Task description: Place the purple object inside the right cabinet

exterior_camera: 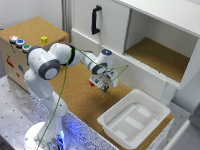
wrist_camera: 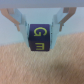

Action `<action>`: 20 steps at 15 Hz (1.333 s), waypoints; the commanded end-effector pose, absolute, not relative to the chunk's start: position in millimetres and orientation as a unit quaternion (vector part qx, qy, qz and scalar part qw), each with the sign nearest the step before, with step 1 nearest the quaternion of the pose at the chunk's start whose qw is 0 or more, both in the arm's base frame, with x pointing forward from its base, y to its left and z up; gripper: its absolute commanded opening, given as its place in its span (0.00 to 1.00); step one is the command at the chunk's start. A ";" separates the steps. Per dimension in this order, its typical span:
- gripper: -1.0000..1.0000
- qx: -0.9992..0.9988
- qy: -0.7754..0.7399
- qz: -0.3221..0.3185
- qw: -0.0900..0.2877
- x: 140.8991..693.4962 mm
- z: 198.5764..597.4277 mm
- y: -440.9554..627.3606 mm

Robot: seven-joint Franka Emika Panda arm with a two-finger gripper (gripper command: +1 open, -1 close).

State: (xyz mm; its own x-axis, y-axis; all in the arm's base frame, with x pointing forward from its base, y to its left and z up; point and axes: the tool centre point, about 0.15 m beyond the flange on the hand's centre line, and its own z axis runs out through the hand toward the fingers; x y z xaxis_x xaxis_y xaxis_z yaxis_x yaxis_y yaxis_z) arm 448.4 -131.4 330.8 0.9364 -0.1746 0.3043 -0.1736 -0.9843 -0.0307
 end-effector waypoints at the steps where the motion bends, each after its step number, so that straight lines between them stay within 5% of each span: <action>1: 0.00 -0.972 0.113 -0.206 0.029 463.8 424.5 -196.8; 10: 0.00 -0.957 0.157 -0.244 0.006 576.0 507.3 -283.6; 20: 0.00 -0.966 0.133 -0.220 0.000 647.3 478.2 -295.2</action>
